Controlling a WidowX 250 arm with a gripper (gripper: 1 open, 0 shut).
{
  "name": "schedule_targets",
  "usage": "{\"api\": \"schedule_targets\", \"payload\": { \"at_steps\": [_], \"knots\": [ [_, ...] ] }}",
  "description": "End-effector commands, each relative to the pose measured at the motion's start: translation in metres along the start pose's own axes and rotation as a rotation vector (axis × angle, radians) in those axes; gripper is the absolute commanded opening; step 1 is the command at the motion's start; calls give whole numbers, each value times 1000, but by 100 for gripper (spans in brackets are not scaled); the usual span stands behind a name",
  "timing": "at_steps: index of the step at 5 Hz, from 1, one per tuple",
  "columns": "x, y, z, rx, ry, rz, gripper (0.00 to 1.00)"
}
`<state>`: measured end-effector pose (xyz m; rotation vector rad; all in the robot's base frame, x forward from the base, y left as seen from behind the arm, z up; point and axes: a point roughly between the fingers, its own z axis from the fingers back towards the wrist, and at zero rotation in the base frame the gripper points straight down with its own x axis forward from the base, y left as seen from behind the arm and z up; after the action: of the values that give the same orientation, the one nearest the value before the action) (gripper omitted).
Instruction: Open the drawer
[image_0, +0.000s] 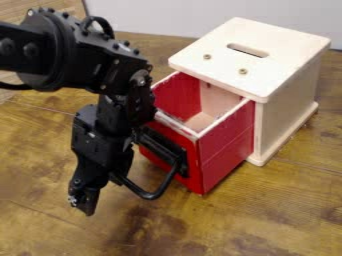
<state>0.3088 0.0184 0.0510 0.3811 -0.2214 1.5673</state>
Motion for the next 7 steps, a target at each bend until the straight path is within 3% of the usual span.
{"api": "schedule_targets", "payload": {
  "at_steps": [1,7],
  "knots": [
    [43,-18,10,-58,-14,111,100],
    [53,-28,31,-88,-2,114,100]
  ]
}}
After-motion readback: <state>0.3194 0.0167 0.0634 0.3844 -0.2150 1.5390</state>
